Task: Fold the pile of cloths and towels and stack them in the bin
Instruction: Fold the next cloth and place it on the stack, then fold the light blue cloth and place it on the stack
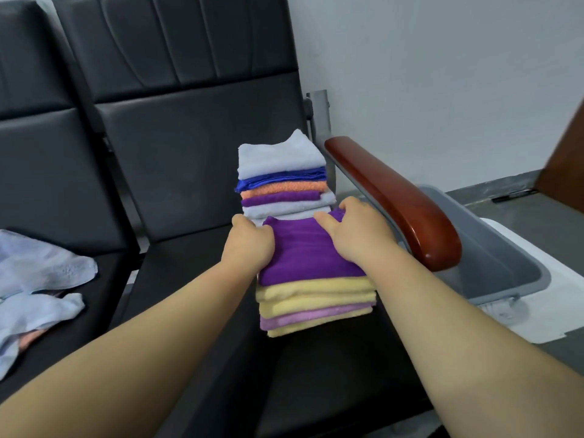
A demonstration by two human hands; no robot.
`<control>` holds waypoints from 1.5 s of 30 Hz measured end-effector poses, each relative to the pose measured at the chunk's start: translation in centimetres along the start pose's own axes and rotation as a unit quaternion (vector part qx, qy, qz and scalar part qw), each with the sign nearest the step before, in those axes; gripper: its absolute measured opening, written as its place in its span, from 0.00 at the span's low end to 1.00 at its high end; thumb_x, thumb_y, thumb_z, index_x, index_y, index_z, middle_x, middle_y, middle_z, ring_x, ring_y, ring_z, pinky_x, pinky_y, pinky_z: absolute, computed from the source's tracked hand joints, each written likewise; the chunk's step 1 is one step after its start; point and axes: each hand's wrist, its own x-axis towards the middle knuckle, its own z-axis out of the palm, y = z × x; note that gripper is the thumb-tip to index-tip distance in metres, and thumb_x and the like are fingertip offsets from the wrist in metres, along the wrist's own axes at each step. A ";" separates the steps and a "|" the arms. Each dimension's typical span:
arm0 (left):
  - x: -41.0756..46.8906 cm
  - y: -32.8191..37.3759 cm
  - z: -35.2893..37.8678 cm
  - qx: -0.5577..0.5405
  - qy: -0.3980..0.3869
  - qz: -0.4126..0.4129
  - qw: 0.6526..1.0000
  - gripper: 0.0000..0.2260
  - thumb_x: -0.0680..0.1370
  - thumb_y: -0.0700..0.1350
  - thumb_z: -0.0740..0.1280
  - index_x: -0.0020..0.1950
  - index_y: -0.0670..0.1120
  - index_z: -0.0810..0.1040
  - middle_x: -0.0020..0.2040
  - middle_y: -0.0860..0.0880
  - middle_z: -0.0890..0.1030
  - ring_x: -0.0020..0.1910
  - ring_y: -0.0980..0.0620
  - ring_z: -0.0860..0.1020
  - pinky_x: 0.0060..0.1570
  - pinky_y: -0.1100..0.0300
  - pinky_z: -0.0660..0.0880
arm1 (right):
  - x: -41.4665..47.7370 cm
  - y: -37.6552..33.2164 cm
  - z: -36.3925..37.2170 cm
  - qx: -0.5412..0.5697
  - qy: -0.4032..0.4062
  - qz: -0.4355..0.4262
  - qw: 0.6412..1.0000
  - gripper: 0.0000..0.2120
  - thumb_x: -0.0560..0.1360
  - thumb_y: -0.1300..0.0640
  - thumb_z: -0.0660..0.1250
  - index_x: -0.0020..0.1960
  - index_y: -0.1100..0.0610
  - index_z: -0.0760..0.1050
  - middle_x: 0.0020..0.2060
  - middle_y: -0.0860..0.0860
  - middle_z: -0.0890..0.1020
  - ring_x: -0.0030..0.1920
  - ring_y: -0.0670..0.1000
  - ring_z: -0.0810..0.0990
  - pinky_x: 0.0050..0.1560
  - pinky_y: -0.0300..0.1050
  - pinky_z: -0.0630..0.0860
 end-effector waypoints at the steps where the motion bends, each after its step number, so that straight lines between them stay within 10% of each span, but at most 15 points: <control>1: -0.1 -0.2 -0.4 -0.007 0.007 0.002 1.000 0.12 0.81 0.47 0.61 0.60 0.42 0.68 0.46 0.48 0.77 0.38 0.52 0.74 0.33 0.56 0.67 | -0.5 -0.4 -0.2 -0.016 0.007 -0.024 1.000 0.30 0.81 0.34 0.61 0.73 0.55 0.70 0.66 0.54 0.77 0.63 0.57 0.78 0.52 0.50 0.75; 12: -2.1 -9.2 -12.7 0.031 0.040 -0.027 0.998 0.13 0.78 0.56 0.66 0.57 0.50 0.70 0.46 0.48 0.82 0.46 0.47 0.82 0.47 0.50 0.80 | -8.0 -12.0 5.2 -0.095 -0.058 -0.247 0.963 0.21 0.82 0.41 0.64 0.71 0.51 0.73 0.63 0.50 0.78 0.63 0.52 0.76 0.61 0.52 0.77; 18: -3.9 -18.8 -23.2 0.127 0.046 -0.057 0.989 0.13 0.77 0.51 0.69 0.59 0.49 0.72 0.47 0.54 0.79 0.44 0.54 0.77 0.43 0.57 0.71 | -11.5 -20.5 13.8 -0.105 -0.166 -0.331 0.923 0.18 0.83 0.46 0.63 0.70 0.51 0.74 0.63 0.49 0.78 0.64 0.54 0.75 0.63 0.53 0.76; 26: -3.1 -30.4 -33.4 0.132 0.102 -0.141 0.976 0.18 0.77 0.50 0.69 0.65 0.49 0.73 0.61 0.48 0.77 0.50 0.48 0.77 0.42 0.57 0.71 | -12.7 -32.1 25.4 -0.097 -0.276 -0.323 0.900 0.15 0.80 0.51 0.64 0.66 0.52 0.76 0.63 0.52 0.77 0.61 0.56 0.77 0.56 0.50 0.76; 38: -0.1 -35.6 -35.3 0.067 0.174 -0.107 0.977 0.19 0.80 0.51 0.64 0.71 0.50 0.71 0.66 0.50 0.75 0.60 0.48 0.75 0.54 0.55 0.70 | -7.5 -42.4 36.5 -0.074 -0.214 -0.250 0.942 0.19 0.82 0.60 0.60 0.72 0.56 0.70 0.70 0.55 0.70 0.62 0.59 0.76 0.52 0.49 0.73; 42: 0.7 -36.0 -35.6 0.053 0.181 -0.114 0.975 0.19 0.80 0.50 0.64 0.72 0.50 0.71 0.63 0.50 0.76 0.58 0.49 0.75 0.52 0.56 0.70 | -5.9 -42.9 38.5 -0.112 -0.228 -0.204 0.945 0.03 0.81 0.57 0.64 0.52 0.56 0.75 0.55 0.54 0.79 0.52 0.57 0.78 0.40 0.43 0.71; 45: 1.2 -35.9 -35.6 0.022 0.195 -0.116 0.974 0.19 0.81 0.50 0.64 0.72 0.51 0.71 0.64 0.49 0.76 0.60 0.48 0.76 0.53 0.56 0.69 | -5.3 -42.4 38.6 -0.034 -0.195 -0.202 0.959 0.16 0.80 0.59 0.65 0.34 0.54 0.67 0.38 0.51 0.74 0.41 0.56 0.72 0.30 0.44 0.62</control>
